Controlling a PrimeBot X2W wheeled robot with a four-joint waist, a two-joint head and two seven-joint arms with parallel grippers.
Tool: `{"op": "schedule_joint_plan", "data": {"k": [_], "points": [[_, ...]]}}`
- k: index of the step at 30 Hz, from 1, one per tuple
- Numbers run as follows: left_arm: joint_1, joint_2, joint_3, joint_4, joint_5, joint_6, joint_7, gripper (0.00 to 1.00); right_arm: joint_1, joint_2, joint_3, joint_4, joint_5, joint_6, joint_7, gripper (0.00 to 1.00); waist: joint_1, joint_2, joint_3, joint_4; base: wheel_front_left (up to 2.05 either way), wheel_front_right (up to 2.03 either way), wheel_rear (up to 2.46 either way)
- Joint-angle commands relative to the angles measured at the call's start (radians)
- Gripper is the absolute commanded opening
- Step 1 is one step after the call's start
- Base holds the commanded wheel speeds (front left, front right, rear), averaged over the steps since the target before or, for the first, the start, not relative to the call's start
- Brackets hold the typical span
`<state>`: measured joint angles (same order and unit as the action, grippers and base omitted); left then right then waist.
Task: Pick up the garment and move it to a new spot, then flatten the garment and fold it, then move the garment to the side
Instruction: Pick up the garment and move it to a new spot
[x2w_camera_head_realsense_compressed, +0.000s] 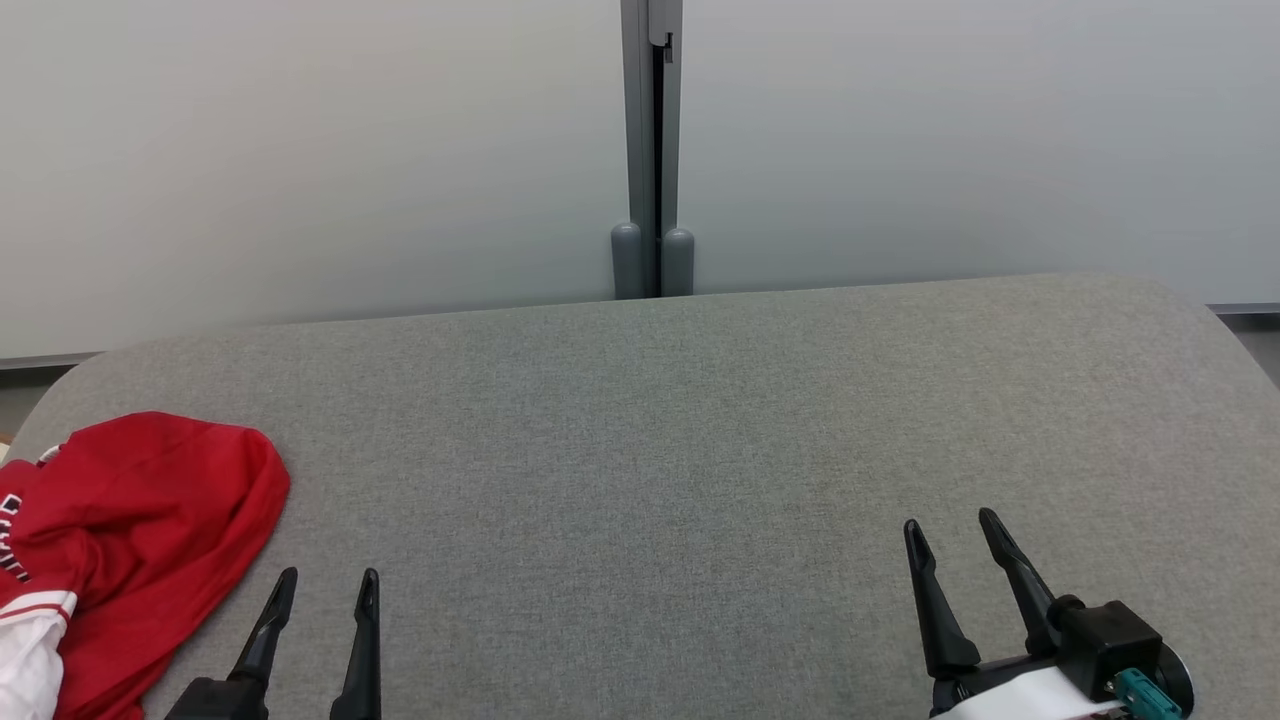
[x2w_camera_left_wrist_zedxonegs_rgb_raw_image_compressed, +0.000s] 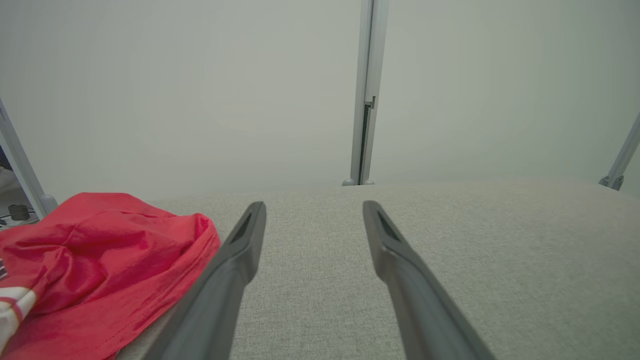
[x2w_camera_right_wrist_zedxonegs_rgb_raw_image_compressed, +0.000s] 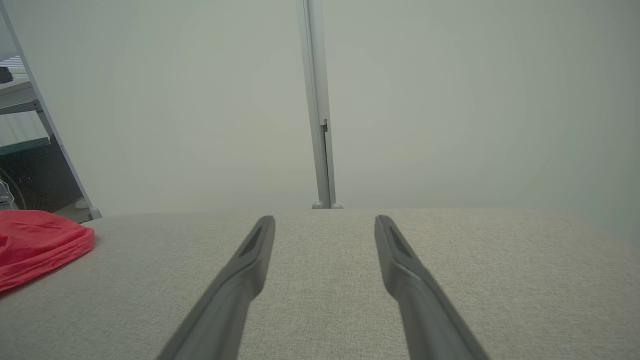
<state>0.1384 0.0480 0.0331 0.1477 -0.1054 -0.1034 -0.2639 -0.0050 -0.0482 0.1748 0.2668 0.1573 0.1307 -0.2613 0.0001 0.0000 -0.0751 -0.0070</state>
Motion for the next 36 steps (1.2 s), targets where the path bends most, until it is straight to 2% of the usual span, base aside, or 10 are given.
{"op": "schedule_joint_plan", "data": {"k": [1,6,11,30,36], "points": [[0.006,0.005,0.004,0.001,0.004,-0.001,-0.001,1.00,0.003,-0.004,0.001,-0.001,0.002,0.000,-0.006,1.00,-0.0001,0.0000,0.000,0.000,0.00,0.00,0.00],[0.001,0.004,0.002,0.007,0.007,-0.004,-0.001,1.00,0.008,-0.004,-0.009,-0.002,0.015,0.000,-0.006,1.00,-0.0001,0.0000,0.000,0.014,0.00,0.00,0.00],[-0.005,0.005,0.002,0.010,0.010,0.001,-0.001,1.00,0.010,-0.003,-0.001,0.000,0.027,0.000,-0.006,1.00,-0.0001,0.0000,-0.004,0.064,0.00,0.00,0.00],[0.016,0.004,0.066,-0.002,0.038,-0.016,0.000,1.00,0.028,-0.003,0.024,0.001,0.081,0.000,-0.004,1.00,-0.0001,0.0000,-0.008,0.385,0.00,0.00,0.00],[0.029,0.004,0.079,-0.014,0.044,-0.016,0.000,1.00,0.025,-0.003,0.029,0.005,0.087,0.000,-0.004,1.00,-0.0001,0.0000,-0.004,0.453,0.00,0.00,0.00]]}}
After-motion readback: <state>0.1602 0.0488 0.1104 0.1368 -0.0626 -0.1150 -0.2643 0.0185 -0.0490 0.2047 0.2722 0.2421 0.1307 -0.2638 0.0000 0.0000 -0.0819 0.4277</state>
